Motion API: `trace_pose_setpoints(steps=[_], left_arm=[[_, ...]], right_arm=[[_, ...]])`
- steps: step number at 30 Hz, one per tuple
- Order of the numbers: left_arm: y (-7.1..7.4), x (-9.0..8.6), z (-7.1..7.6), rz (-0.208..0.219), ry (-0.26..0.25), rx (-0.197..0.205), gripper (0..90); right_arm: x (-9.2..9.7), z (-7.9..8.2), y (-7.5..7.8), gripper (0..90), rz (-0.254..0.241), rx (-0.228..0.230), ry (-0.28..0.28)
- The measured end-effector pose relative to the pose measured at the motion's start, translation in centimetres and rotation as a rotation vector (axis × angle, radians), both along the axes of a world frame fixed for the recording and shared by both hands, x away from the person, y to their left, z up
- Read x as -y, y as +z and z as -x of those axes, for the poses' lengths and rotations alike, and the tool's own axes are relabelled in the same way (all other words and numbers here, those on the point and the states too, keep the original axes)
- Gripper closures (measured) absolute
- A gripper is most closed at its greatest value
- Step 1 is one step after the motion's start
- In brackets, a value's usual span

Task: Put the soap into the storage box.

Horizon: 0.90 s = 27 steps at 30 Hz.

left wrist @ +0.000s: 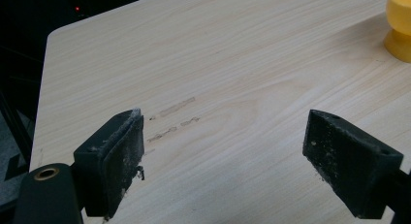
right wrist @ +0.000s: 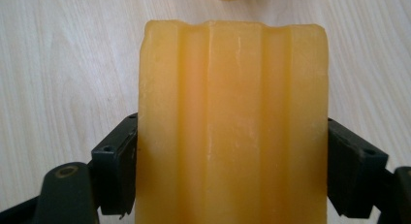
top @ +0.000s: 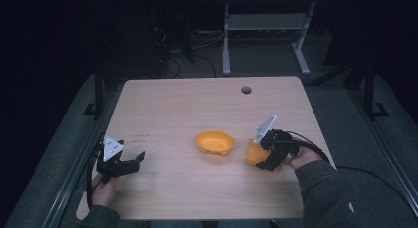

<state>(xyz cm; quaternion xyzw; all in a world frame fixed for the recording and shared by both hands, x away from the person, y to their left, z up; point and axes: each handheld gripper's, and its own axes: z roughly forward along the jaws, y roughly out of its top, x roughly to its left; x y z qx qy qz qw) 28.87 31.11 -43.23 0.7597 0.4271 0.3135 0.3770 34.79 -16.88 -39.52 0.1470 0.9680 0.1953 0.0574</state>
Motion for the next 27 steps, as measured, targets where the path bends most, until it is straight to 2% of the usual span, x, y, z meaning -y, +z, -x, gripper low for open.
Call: trace_pose_setpoints(steps=[6,20,27], left_arm=[[0.0,0.1,0.0,-0.003,-0.001,0.003,14.1],[0.0,0.2,0.0,-0.020,-0.007,0.010,14.1],[0.1,0.2,0.1,-0.018,-0.002,0.015,14.1]], right_arm=[[-0.5,-0.5,0.5,20.6,0.007,0.012,0.020],[-1.5,-1.3,2.0,20.6,-0.014,0.020,0.043],[-2.1,-1.6,2.5,20.6,0.005,0.025,0.053]])
